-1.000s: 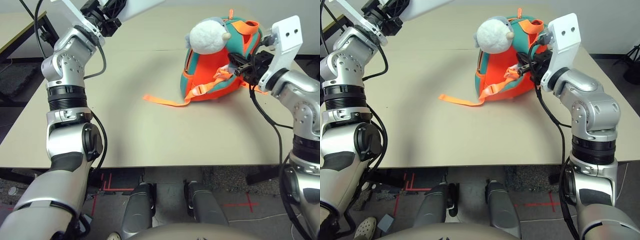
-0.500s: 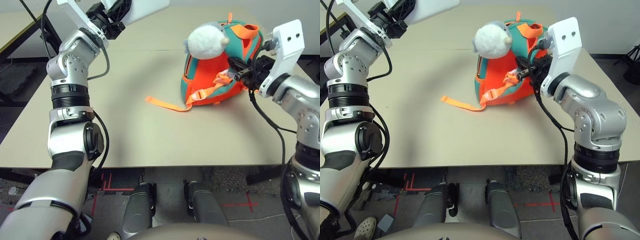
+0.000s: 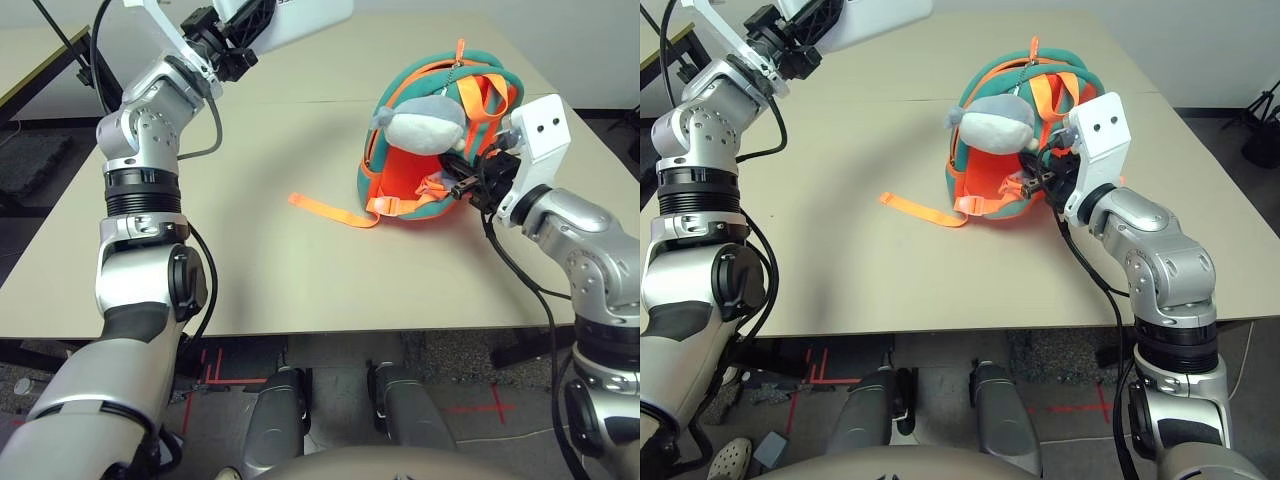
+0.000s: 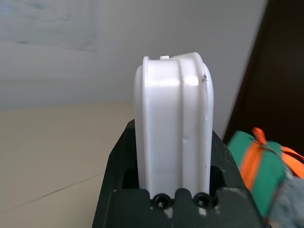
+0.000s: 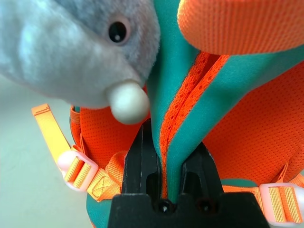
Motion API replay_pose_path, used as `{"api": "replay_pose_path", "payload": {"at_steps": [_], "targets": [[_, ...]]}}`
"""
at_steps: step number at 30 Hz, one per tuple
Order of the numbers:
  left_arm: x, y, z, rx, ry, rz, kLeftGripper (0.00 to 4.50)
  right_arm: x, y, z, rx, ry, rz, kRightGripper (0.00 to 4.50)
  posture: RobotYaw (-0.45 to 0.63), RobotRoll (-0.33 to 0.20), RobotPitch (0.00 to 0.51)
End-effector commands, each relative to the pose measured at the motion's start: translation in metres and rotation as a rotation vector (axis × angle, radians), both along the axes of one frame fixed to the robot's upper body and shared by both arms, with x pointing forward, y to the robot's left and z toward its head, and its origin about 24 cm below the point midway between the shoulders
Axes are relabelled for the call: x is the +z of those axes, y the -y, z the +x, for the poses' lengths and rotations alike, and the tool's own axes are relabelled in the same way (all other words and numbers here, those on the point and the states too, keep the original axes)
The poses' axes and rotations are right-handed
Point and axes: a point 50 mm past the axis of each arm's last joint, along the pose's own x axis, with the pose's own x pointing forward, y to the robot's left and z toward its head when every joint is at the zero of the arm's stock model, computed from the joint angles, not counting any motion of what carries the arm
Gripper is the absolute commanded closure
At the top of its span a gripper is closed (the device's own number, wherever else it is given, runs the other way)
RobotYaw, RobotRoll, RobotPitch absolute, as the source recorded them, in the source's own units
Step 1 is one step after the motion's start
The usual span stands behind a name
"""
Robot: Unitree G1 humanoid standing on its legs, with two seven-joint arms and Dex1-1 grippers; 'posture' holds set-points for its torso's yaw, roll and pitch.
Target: Put the pencil case into the backpack and zip it.
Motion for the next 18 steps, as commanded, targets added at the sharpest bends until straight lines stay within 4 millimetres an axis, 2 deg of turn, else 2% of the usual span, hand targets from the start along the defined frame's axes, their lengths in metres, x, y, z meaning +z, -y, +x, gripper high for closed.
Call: {"api": "replay_pose_path", "payload": {"at_steps": [1, 9, 18], "targets": [[0.013, 0.005, -0.013, -0.127, 0.076, 0.032, 3.21, -0.013, -0.002, 0.001, 0.009, -0.052, -0.006, 4.33, -0.21, 0.000, 0.083], [0.014, 0.005, -0.017, -0.239, 0.027, 0.045, 3.21, -0.015, -0.001, 0.003, 0.005, -0.055, -0.012, 4.33, -0.22, 0.000, 0.087], [-0.002, 0.009, -0.016, -0.284, -0.052, 0.110, 3.21, -0.015, -0.002, 0.005, 0.003, -0.052, -0.014, 4.33, -0.22, 0.000, 0.092]]}}
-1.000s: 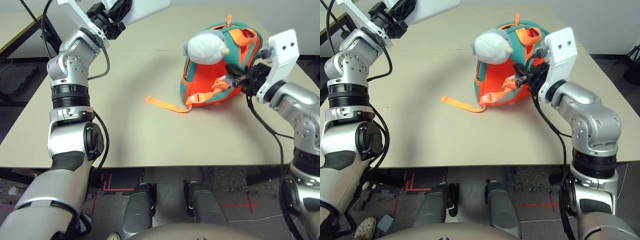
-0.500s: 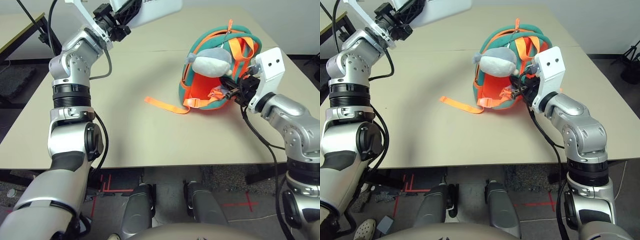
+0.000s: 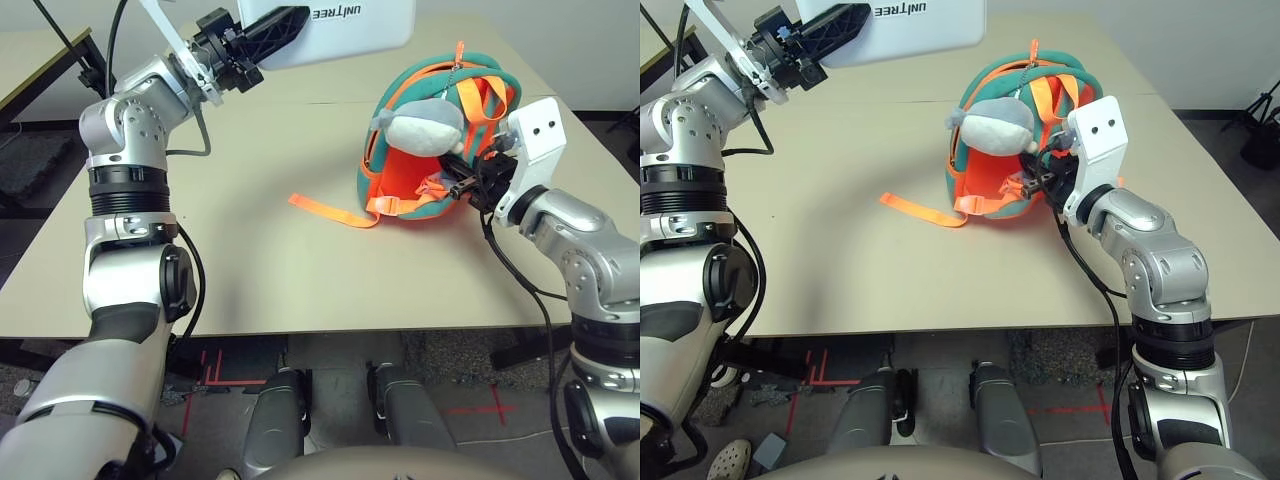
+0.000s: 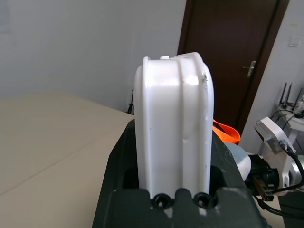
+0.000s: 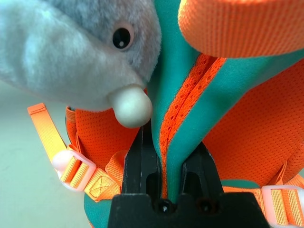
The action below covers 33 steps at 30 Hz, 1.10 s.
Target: Put the pencil case into the backpack and zip it.
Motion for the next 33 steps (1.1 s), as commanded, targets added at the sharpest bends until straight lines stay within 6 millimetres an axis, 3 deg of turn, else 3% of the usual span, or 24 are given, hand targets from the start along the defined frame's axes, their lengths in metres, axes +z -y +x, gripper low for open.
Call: {"api": "replay_pose_path", "payload": {"at_steps": [1, 10, 16, 33], "targets": [[-0.003, 0.003, -0.001, -0.023, -0.005, 0.034, 3.21, -0.010, -0.004, 0.001, 0.012, -0.049, -0.006, 4.33, -0.22, 0.000, 0.092], [-0.019, 0.014, 0.004, -0.031, -0.037, 0.095, 3.21, -0.008, -0.002, 0.005, -0.009, -0.028, -0.012, 4.33, -0.23, 0.000, 0.098], [-0.034, 0.024, 0.010, -0.019, -0.030, 0.245, 3.21, -0.008, -0.002, 0.007, -0.013, -0.024, -0.015, 4.33, -0.23, 0.000, 0.099], [-0.058, 0.094, 0.038, -0.068, -0.049, 0.389, 3.22, -0.010, -0.007, 0.014, -0.002, -0.002, -0.043, 4.33, -0.24, 0.000, 0.093]]}}
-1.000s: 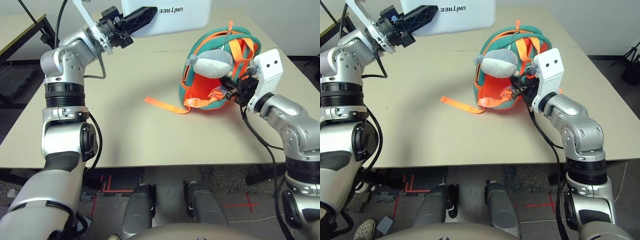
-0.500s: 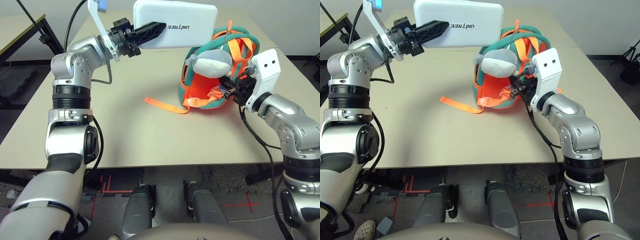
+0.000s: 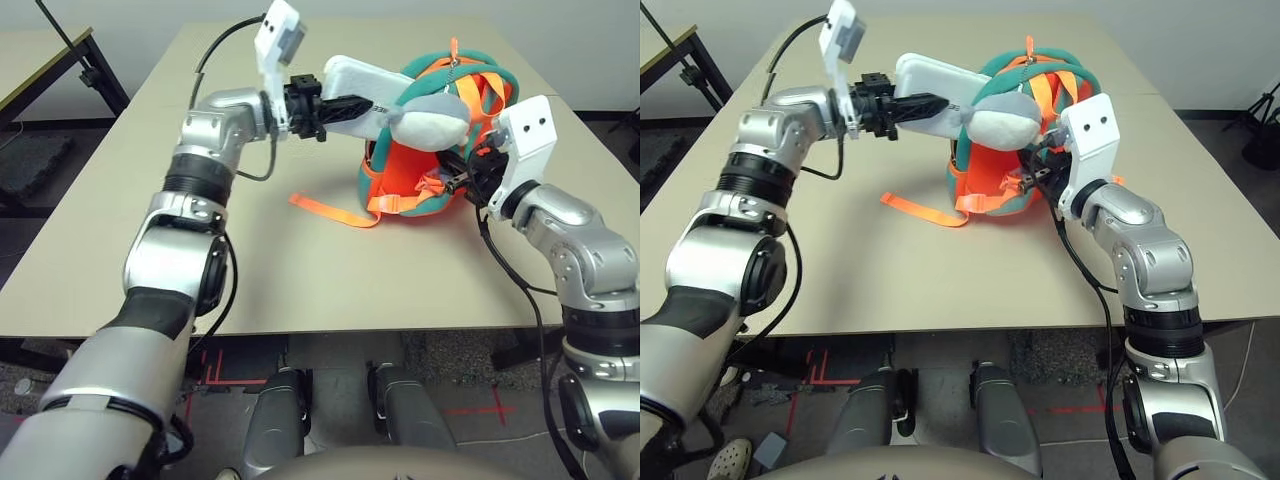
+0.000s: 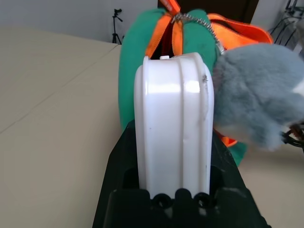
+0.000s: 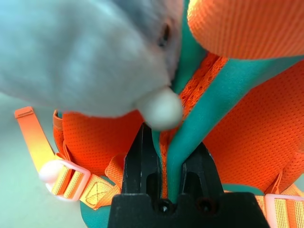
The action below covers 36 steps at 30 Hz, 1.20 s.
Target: Put the pencil case into the backpack and zip it.
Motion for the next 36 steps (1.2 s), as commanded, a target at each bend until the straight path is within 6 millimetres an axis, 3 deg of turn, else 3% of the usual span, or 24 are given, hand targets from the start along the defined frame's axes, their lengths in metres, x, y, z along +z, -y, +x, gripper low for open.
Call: {"api": "replay_pose_path", "payload": {"at_steps": [1, 7, 12, 16, 23, 35, 36], "targets": [[-0.001, 0.014, 0.003, 0.020, 0.012, 0.014, 3.22, -0.009, -0.004, 0.002, 0.011, -0.036, -0.013, 4.33, -0.25, 0.000, 0.092], [-0.020, 0.023, 0.007, 0.112, -0.011, -0.022, 3.22, -0.009, -0.007, 0.003, 0.019, -0.032, -0.018, 4.33, -0.24, 0.000, 0.087], [-0.008, 0.008, 0.009, 0.156, -0.005, -0.127, 1.46, -0.009, -0.007, 0.004, 0.025, -0.030, -0.023, 4.33, -0.23, 0.000, 0.087], [0.015, -0.014, 0.008, 0.181, 0.057, -0.166, 0.01, -0.010, -0.008, 0.004, 0.034, -0.035, -0.027, 4.33, -0.22, 0.000, 0.088], [0.042, -0.046, -0.004, 0.233, 0.102, -0.184, 0.00, -0.011, -0.009, 0.006, 0.045, -0.036, -0.030, 4.33, -0.21, 0.000, 0.081], [0.013, -0.053, -0.019, 0.258, 0.029, -0.092, 0.00, -0.012, -0.012, 0.008, 0.057, -0.036, -0.030, 4.33, -0.19, 0.000, 0.081], [0.011, -0.052, -0.019, 0.255, 0.025, -0.088, 0.17, -0.012, -0.012, 0.008, 0.057, -0.037, -0.030, 4.33, -0.19, 0.000, 0.081]]}}
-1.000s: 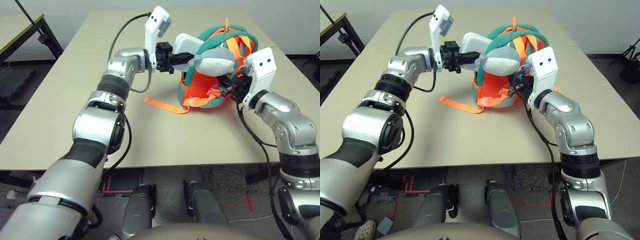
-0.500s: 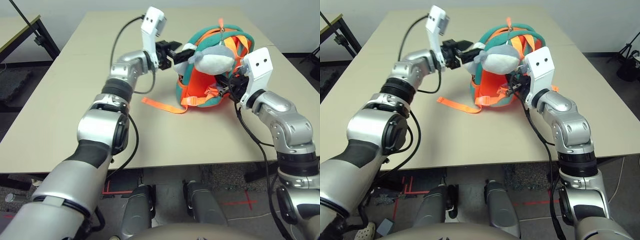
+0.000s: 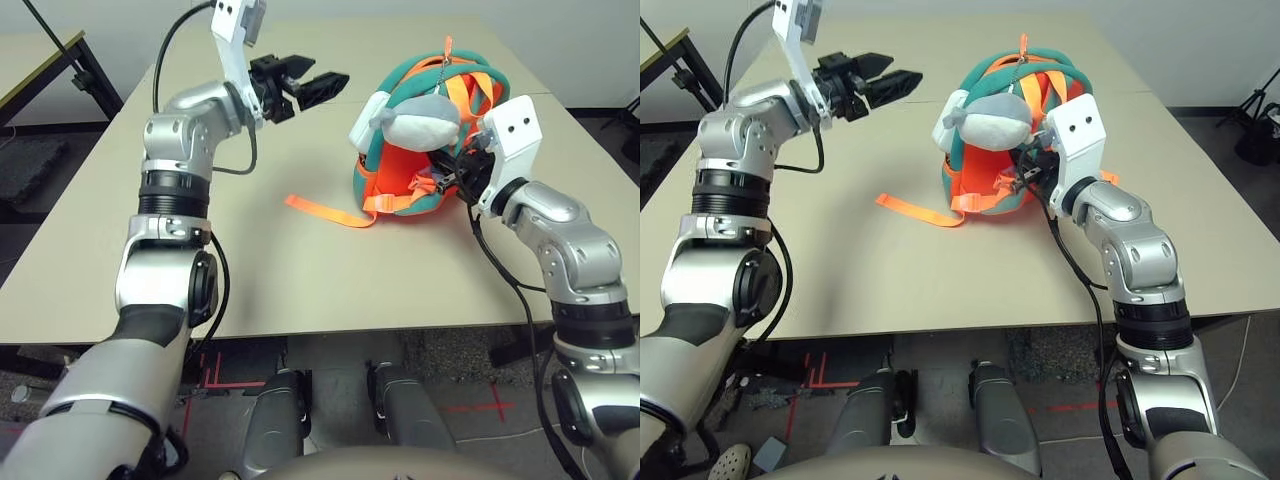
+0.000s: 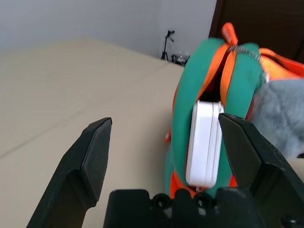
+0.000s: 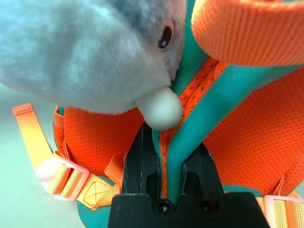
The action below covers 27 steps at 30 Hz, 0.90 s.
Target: Put the pencil case into the backpack and zip it.
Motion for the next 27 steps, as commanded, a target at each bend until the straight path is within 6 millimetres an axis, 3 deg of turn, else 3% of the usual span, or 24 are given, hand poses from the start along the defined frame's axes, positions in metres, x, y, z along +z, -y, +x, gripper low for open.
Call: {"api": "replay_pose_path", "payload": {"at_steps": [1, 12, 17, 27], "targets": [[-0.007, 0.004, -0.003, -0.017, -0.017, 0.028, 0.38, -0.009, -0.005, 0.001, 0.018, -0.043, -0.010, 4.33, -0.19, 0.000, 0.081], [-0.021, 0.018, -0.001, -0.051, -0.060, 0.048, 4.48, -0.010, -0.005, 0.001, 0.014, -0.045, -0.008, 4.33, -0.20, 0.000, 0.083], [-0.037, 0.025, 0.008, -0.063, -0.140, -0.015, 4.50, -0.010, -0.006, 0.001, 0.008, -0.041, 0.000, 4.33, -0.21, 0.000, 0.081], [-0.050, 0.059, 0.020, -0.115, -0.176, 0.010, 4.50, -0.010, -0.005, 0.000, -0.005, -0.035, -0.009, 4.33, -0.23, 0.000, 0.080]]}}
